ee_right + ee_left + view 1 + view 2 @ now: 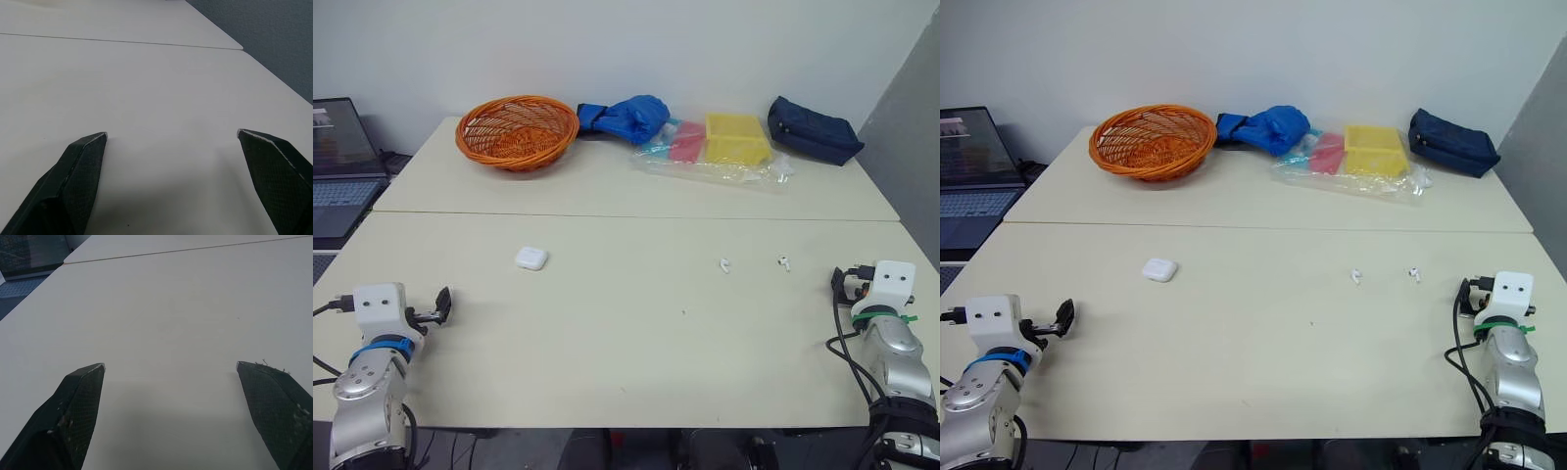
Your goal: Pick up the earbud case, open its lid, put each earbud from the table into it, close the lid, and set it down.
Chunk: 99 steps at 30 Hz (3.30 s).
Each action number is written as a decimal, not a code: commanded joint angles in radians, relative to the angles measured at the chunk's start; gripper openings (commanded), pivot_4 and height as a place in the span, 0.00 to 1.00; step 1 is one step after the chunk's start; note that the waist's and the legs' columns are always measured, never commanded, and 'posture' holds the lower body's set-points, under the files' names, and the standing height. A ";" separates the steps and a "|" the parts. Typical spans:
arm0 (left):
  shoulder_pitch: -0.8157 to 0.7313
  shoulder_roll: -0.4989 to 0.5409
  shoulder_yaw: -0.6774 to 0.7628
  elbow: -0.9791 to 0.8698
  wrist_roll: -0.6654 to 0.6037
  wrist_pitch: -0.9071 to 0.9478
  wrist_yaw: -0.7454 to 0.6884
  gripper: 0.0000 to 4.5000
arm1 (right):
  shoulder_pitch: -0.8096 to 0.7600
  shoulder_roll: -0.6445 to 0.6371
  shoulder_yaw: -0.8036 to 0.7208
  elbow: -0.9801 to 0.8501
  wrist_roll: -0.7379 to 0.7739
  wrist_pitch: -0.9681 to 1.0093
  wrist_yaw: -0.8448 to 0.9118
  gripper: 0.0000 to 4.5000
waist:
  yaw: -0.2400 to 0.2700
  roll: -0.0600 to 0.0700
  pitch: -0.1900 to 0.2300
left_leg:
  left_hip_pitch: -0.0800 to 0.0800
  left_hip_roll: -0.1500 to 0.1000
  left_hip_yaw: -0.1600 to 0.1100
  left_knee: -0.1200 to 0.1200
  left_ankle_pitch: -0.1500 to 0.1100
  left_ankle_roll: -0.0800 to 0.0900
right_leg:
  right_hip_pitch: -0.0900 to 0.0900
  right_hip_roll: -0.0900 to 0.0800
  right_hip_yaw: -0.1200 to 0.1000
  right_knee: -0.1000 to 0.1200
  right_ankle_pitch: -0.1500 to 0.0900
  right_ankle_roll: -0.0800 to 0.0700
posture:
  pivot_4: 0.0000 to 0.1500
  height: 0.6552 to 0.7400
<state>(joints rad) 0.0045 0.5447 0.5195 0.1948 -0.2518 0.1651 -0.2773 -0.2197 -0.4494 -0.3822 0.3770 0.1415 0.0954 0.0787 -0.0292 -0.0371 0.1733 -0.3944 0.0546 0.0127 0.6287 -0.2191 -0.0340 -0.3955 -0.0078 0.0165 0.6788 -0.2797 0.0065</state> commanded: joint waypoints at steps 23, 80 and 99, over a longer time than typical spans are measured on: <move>0.072 0.054 -0.006 -0.278 -0.175 0.135 -0.207 1.00 | -0.031 -0.061 -0.026 -0.082 0.002 -0.035 0.035 0.99 | 0.000 0.000 0.000 | -0.006 0.003 0.003 0.000 0.000 0.000 | -0.009 0.004 0.003 0.001 0.000 0.000 | 1.00 1.00; -0.480 0.167 -0.430 0.076 0.281 -0.471 -0.302 0.61 | -0.532 -0.152 0.509 -0.439 0.337 0.534 1.013 1.00 | 0.006 -0.001 0.005 | -0.007 0.008 0.005 0.001 -0.001 -0.002 | -0.013 0.016 0.003 0.000 0.007 -0.008 | 1.00 1.00; -0.879 0.169 -0.678 0.523 0.558 -1.407 -0.206 0.61 | -0.758 0.142 0.478 -0.301 0.423 0.878 0.820 1.00 | 0.003 0.000 0.004 | -0.024 0.008 0.014 0.002 -0.002 -0.002 | -0.030 0.016 0.004 0.002 0.009 -0.008 | 1.00 1.00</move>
<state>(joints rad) -0.8446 0.7034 -0.1644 0.7169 0.3125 -1.2166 -0.5086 -0.9560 -0.3034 0.1365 0.1127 0.5386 0.9682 0.9103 -0.0263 -0.0374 0.1774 -0.4180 0.0624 0.0260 0.6306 -0.2207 -0.0360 -0.4258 0.0079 0.0200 0.6809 -0.2711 -0.0017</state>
